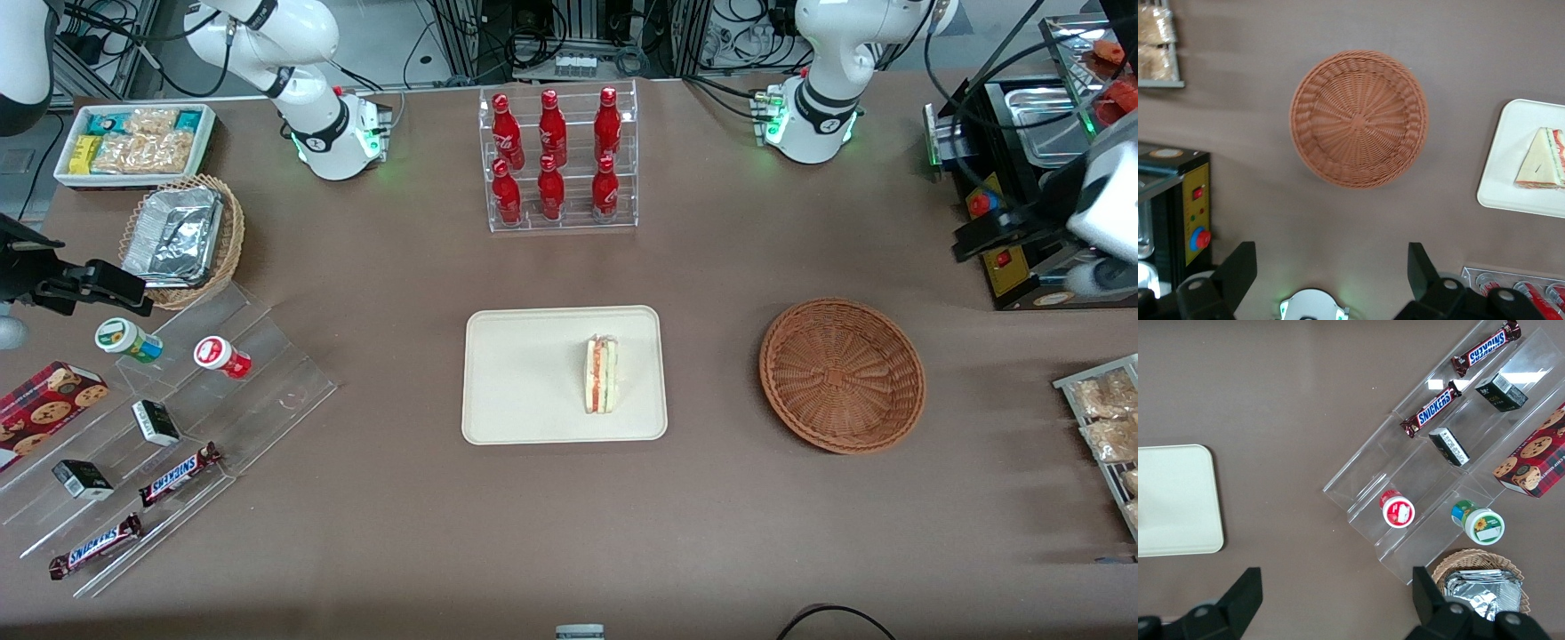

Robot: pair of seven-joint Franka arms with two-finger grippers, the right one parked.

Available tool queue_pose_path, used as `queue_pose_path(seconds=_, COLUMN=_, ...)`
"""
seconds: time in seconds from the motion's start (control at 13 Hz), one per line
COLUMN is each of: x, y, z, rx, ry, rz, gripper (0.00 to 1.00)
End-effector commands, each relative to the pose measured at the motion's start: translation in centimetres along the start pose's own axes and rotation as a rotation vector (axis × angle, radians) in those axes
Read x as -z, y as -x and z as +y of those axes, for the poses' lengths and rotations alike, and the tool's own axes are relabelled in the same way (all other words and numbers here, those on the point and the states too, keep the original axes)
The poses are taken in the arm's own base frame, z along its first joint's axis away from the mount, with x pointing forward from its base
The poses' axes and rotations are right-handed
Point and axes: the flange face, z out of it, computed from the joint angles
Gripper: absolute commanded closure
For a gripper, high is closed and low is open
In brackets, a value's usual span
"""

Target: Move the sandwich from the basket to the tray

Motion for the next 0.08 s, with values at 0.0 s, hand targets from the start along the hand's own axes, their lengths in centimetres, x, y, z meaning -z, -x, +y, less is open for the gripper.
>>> queue_pose_path(seconds=0.0, x=-0.22, y=0.91, z=-1.84, rx=0.012, ry=0.000, rz=-0.012, gripper=0.00)
